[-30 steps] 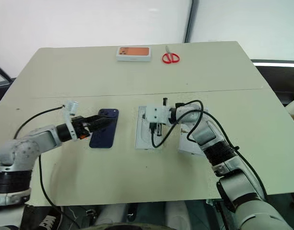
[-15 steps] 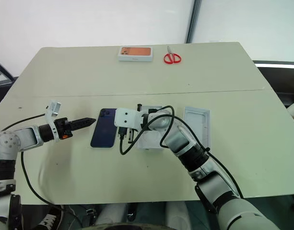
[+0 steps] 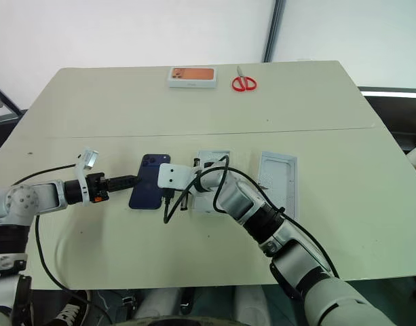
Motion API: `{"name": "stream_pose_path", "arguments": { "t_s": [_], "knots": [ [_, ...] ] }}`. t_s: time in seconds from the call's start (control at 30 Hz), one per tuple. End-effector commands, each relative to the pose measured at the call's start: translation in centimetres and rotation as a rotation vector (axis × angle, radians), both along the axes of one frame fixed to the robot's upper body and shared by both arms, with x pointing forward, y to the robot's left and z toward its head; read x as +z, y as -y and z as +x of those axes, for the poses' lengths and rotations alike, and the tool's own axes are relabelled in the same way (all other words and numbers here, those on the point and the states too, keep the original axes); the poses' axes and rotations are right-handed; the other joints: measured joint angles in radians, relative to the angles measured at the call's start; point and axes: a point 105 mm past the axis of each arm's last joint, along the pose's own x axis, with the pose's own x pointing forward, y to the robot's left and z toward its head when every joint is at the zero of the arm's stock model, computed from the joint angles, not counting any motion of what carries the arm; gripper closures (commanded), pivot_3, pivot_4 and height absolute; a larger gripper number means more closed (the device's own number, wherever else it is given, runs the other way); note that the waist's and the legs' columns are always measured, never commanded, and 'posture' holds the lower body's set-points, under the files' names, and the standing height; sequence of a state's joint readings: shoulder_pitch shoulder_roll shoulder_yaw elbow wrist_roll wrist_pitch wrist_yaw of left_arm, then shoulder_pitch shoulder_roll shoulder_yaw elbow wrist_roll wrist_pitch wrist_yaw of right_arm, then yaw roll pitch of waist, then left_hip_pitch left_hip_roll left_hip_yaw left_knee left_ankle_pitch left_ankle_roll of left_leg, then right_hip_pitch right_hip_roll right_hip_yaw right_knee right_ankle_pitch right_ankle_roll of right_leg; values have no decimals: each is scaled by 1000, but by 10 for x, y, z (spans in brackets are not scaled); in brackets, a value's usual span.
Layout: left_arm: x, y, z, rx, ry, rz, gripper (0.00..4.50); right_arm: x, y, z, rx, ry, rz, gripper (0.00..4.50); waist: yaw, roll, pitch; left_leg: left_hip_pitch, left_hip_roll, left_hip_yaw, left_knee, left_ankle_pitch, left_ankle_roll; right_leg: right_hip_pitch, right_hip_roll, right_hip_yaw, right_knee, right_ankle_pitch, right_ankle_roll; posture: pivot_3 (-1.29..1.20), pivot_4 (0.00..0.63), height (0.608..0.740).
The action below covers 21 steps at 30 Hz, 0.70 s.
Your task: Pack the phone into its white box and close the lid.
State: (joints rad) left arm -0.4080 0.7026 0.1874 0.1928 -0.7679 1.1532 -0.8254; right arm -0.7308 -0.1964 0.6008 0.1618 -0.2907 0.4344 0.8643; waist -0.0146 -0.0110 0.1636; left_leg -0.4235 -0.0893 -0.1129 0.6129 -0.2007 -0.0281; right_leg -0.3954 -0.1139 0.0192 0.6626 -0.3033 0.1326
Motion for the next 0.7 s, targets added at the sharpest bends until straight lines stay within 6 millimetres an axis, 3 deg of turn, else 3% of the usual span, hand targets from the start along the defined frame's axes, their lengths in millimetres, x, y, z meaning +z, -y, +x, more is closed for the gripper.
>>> {"name": "stream_pose_path", "arguments": {
  "t_s": [0.03, 0.47, 0.7],
  "knots": [
    [-33, 17, -14, -53, -138, 1, 499, 9, -8, -1, 28, 32, 17, 4415, 3, 0, -1, 0, 0, 0, 0, 0, 0, 0, 0, 0, 0, 0, 0, 0, 150, 740],
    [-31, 54, -11, -133, -175, -73, 499, 8, 0, 1, 16, 38, 6, 4415, 23, 2, -3, 6, -2, -1, 0, 0, 1, 7, -3, -1, 0, 0, 0, 0, 150, 740],
    [-30, 60, -14, -163, -206, -49, 499, 9, 3, 6, 4, 51, 2, 4415, 24, 2, -3, 6, -3, -1, 0, -1, 1, 7, -3, -1, -1, 0, 0, 0, 150, 740]
  ]
}}
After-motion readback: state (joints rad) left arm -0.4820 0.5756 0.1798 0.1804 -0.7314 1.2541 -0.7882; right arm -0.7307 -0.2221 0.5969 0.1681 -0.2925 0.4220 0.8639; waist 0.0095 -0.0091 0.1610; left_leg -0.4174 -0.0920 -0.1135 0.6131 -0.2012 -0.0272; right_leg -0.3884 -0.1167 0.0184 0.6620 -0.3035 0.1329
